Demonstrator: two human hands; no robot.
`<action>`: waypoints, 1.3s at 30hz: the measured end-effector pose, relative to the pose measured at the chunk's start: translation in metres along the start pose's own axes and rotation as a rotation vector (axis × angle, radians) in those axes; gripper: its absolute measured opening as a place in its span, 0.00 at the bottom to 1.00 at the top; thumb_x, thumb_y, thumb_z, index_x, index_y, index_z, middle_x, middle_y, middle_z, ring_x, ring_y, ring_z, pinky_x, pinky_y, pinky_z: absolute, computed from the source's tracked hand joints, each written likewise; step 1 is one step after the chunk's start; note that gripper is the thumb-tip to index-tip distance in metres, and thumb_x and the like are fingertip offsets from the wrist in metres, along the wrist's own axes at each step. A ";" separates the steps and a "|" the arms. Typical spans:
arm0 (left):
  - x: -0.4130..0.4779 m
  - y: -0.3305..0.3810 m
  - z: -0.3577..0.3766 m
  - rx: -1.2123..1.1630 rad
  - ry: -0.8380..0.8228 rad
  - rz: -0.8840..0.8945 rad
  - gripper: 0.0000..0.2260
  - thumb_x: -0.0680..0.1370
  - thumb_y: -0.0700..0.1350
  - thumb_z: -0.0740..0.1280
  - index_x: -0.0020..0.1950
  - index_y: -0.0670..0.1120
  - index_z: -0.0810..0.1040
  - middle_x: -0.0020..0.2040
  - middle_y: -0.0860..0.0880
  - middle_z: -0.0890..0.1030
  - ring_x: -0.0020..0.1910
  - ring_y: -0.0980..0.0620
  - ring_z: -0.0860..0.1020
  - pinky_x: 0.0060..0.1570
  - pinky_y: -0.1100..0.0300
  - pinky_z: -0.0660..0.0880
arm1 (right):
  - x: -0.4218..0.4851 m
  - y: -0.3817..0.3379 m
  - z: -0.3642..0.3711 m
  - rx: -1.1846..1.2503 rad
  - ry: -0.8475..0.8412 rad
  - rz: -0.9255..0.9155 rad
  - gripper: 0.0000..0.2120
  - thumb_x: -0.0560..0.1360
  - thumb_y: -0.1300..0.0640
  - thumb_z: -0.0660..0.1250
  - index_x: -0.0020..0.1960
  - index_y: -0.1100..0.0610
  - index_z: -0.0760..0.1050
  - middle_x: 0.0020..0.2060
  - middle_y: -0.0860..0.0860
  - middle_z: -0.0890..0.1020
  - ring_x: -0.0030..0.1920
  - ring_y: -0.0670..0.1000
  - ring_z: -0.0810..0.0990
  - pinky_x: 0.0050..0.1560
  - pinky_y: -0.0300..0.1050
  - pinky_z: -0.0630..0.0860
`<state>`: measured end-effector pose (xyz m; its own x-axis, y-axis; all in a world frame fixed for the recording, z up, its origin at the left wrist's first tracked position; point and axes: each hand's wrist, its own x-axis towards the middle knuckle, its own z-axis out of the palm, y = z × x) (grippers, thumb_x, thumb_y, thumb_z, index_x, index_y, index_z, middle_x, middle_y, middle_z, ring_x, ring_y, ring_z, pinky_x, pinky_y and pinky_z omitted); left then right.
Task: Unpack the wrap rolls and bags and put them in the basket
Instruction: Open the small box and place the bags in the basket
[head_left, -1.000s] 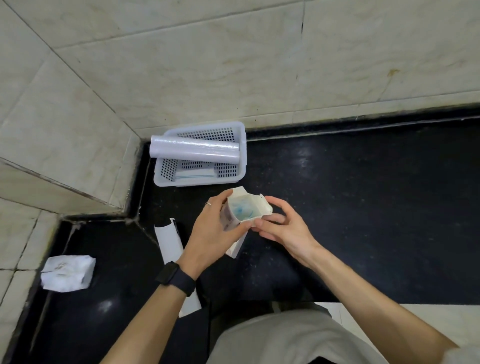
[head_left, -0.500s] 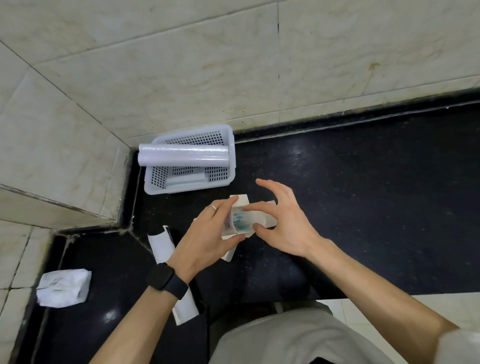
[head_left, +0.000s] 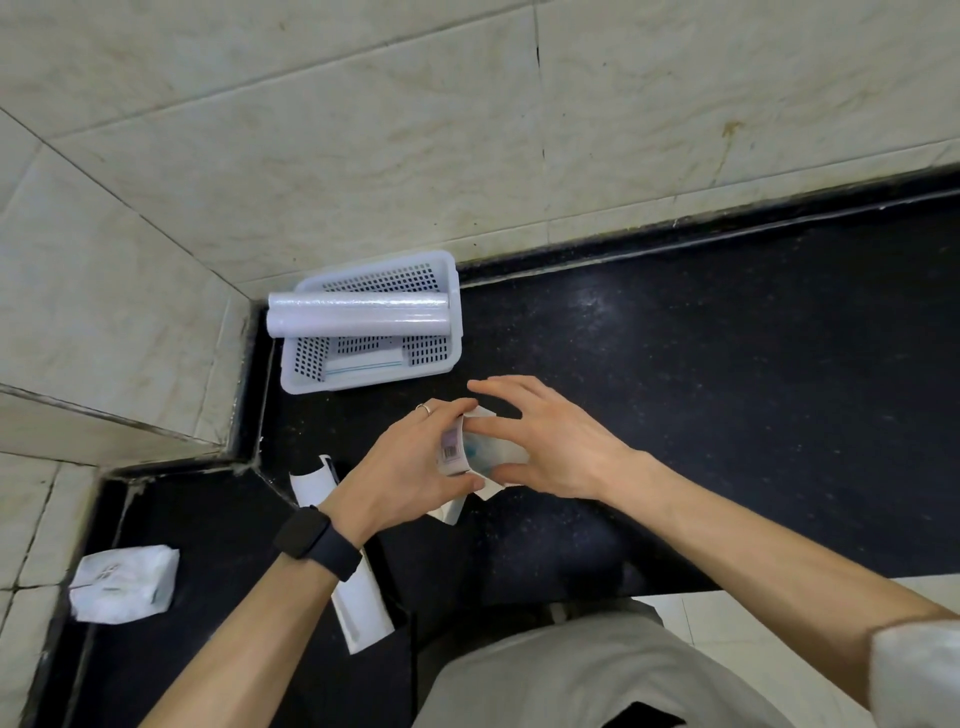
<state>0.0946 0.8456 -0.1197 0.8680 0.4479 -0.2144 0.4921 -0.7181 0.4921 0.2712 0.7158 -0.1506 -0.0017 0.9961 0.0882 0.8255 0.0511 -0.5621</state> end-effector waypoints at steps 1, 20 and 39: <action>0.000 0.000 0.001 0.002 -0.010 -0.004 0.38 0.68 0.61 0.74 0.75 0.58 0.63 0.63 0.61 0.71 0.59 0.62 0.70 0.61 0.63 0.70 | 0.000 -0.002 0.004 0.030 0.031 0.003 0.26 0.74 0.48 0.73 0.70 0.46 0.72 0.77 0.49 0.64 0.76 0.52 0.60 0.70 0.52 0.70; 0.007 -0.005 0.006 0.109 0.039 -0.008 0.35 0.70 0.58 0.73 0.74 0.58 0.63 0.65 0.58 0.71 0.60 0.57 0.69 0.56 0.65 0.64 | -0.015 0.018 0.023 0.333 0.170 0.245 0.06 0.81 0.46 0.62 0.53 0.46 0.67 0.47 0.40 0.80 0.39 0.38 0.77 0.33 0.35 0.72; 0.092 0.056 0.123 0.377 0.079 0.137 0.43 0.76 0.56 0.68 0.81 0.53 0.42 0.70 0.47 0.71 0.66 0.47 0.71 0.65 0.52 0.69 | -0.156 0.094 -0.022 0.913 0.923 0.847 0.15 0.78 0.63 0.70 0.42 0.45 0.72 0.33 0.49 0.78 0.35 0.47 0.73 0.38 0.42 0.71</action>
<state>0.2104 0.7809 -0.2151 0.9268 0.3630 -0.0959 0.3744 -0.9125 0.1647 0.3616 0.5637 -0.1993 0.8920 0.3843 -0.2381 -0.2083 -0.1182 -0.9709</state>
